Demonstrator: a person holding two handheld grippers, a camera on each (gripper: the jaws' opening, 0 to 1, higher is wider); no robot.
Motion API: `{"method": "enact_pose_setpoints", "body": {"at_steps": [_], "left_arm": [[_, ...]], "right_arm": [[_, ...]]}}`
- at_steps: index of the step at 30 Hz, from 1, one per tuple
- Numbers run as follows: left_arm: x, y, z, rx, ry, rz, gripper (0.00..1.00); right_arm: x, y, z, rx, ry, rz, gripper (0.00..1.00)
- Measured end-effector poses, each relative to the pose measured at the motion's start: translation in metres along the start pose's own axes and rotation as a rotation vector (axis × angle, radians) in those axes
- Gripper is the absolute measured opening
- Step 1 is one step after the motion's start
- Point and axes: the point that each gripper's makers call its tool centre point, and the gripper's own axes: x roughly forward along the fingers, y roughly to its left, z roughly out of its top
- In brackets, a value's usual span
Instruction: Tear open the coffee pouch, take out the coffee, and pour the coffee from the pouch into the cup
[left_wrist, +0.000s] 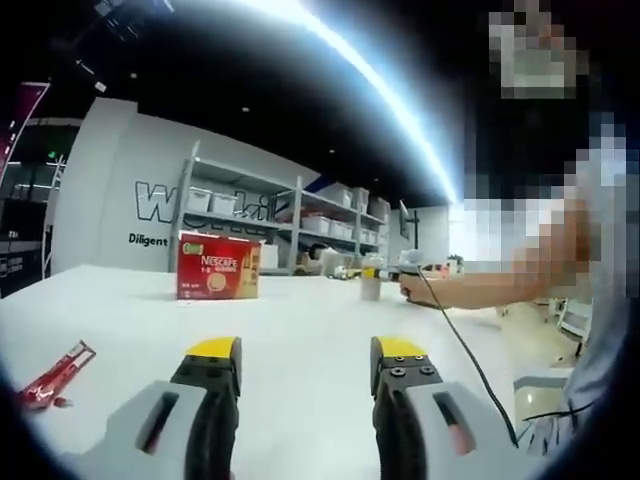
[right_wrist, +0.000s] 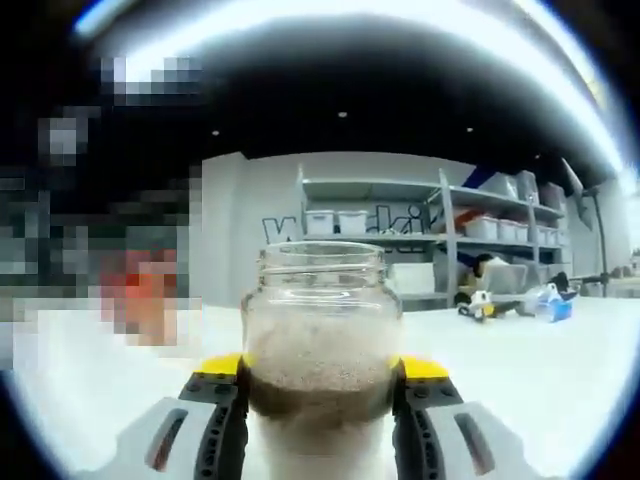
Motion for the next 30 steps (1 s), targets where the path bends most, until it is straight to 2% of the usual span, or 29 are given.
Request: {"method": "enact_pose_setpoints", "body": {"at_steps": [5, 15, 23, 26, 30], "left_arm": [[-0.001, 0.0, 0.0, -0.001, -0.003, 0.0, 0.54], [-0.001, -0.001, 0.001, -0.006, -0.005, -0.006, 0.54], [-0.001, -0.003, 0.001, -0.008, -0.007, -0.014, 0.54], [-0.002, -0.004, 0.004, -0.015, -0.02, -0.022, 0.54], [-0.003, -0.002, 0.007, -0.034, -0.032, -0.026, 0.54]], "right_arm": [[0.002, -0.009, 0.0, 0.0, 0.0, -0.017, 0.57], [-0.001, -0.008, 0.0, 0.001, -0.016, -0.014, 0.57], [-0.002, -0.012, 0.001, -0.004, 0.012, -0.009, 0.58], [-0.006, -0.017, 0.012, -0.016, -0.032, -0.039, 0.67], [-0.019, -0.014, 0.016, -0.023, -0.046, -0.054, 0.67]]}}
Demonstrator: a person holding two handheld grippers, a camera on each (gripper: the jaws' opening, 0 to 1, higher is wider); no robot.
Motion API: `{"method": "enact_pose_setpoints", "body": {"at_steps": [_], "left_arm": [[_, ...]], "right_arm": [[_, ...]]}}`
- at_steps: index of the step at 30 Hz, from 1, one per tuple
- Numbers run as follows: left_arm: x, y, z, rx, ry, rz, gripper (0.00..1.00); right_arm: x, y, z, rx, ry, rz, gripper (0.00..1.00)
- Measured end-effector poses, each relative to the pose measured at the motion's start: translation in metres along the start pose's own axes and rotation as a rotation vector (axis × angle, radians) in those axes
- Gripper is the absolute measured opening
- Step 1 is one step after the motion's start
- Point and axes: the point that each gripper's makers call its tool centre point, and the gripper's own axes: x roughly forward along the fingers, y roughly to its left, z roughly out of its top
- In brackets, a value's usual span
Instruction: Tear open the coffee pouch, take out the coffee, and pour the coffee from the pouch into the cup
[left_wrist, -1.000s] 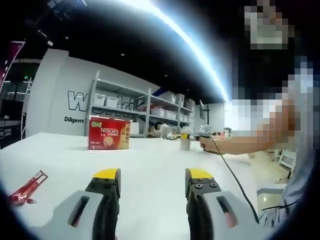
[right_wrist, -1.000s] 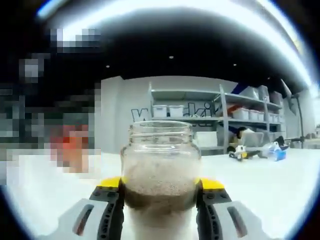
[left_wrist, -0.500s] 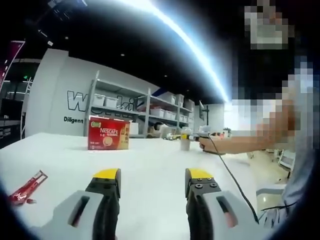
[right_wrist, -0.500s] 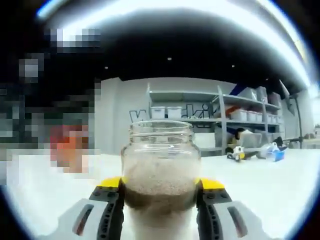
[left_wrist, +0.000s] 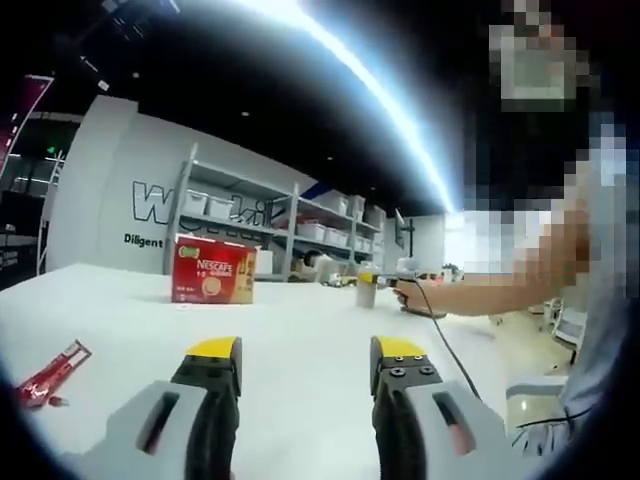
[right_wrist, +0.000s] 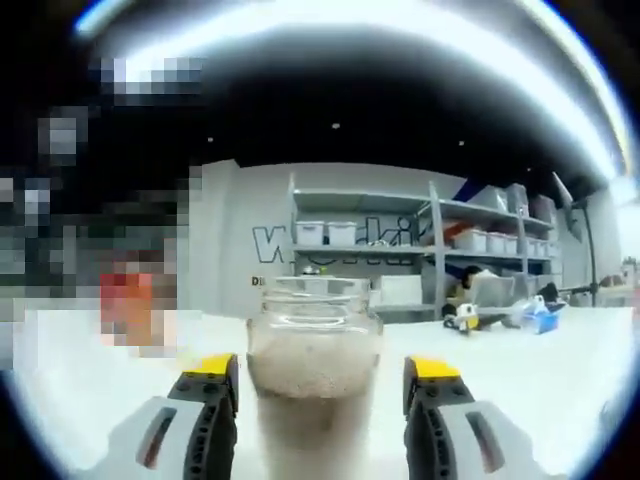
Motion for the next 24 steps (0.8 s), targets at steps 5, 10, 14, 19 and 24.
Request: {"method": "enact_pose_setpoints", "body": {"at_steps": [5, 10, 14, 19, 24], "left_arm": [[0.0, -0.005, 0.0, 0.01, -0.003, -0.017, 0.53], [-0.001, -0.006, 0.002, 0.009, -0.011, -0.023, 0.53], [-0.001, -0.008, 0.003, 0.007, -0.016, -0.03, 0.52], [-0.003, -0.008, 0.008, 0.036, -0.04, -0.025, 0.54], [-0.005, -0.003, 0.014, 0.045, -0.068, -0.009, 0.54]], "right_arm": [[-0.018, 0.006, -0.002, 0.015, 0.003, -0.023, 0.65], [-0.039, 0.017, 0.002, 0.003, -0.021, -0.042, 0.66], [-0.06, 0.024, 0.012, 0.006, -0.051, -0.056, 0.67], [-0.098, 0.044, 0.03, 0.02, -0.098, -0.052, 0.67], [-0.153, 0.092, 0.04, 0.02, -0.112, 0.002, 0.67]]}}
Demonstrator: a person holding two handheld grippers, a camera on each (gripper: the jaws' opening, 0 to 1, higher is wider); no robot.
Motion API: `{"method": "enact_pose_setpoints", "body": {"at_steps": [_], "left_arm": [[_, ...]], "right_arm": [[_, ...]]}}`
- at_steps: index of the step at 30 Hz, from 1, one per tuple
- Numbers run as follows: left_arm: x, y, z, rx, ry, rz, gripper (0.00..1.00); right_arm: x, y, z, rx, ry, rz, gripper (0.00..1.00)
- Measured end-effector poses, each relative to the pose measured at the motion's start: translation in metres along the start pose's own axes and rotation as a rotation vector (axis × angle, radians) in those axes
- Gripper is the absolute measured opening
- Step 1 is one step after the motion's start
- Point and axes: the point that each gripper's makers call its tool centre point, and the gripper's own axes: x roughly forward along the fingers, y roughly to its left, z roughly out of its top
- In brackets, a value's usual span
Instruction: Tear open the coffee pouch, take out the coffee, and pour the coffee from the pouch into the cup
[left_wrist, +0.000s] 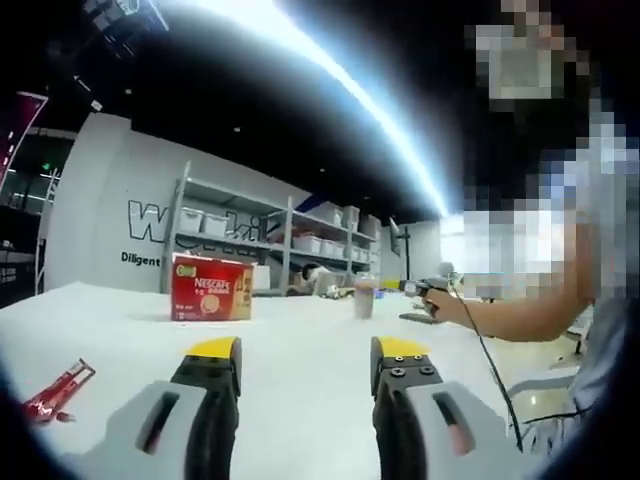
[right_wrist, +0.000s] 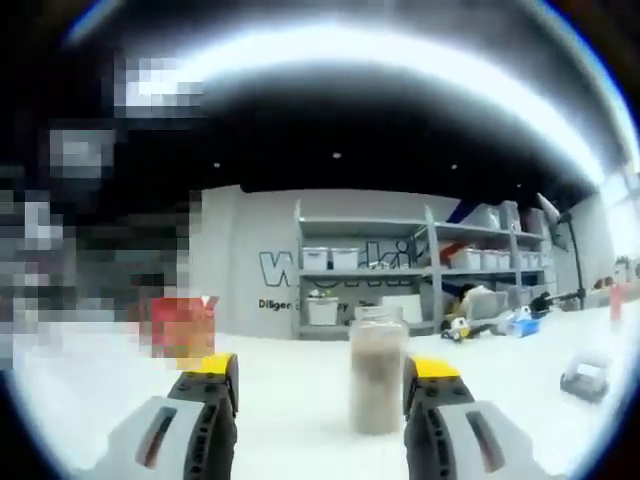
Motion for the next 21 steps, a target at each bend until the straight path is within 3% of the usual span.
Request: {"method": "enact_pose_setpoints", "body": {"at_steps": [3, 7, 11, 15, 21], "left_arm": [[-0.001, 0.003, 0.001, -0.01, -0.009, 0.003, 0.54], [-0.003, 0.008, 0.003, 0.015, -0.022, 0.018, 0.53], [-0.003, 0.006, 0.003, 0.051, -0.02, 0.019, 0.54], [-0.001, 0.001, 0.001, 0.084, -0.008, 0.005, 0.55], [-0.001, -0.001, -0.001, 0.086, 0.009, 0.004, 0.55]], "right_arm": [[-0.029, 0.028, 0.007, 0.037, -0.019, 0.023, 0.67], [-0.056, 0.071, 0.004, -0.029, 0.0, 0.082, 0.67], [-0.075, 0.096, 0.011, -0.04, -0.018, 0.098, 0.66], [-0.087, 0.116, 0.018, 0.021, -0.047, 0.117, 0.63], [-0.094, 0.143, 0.018, 0.023, -0.054, 0.163, 0.62]]}}
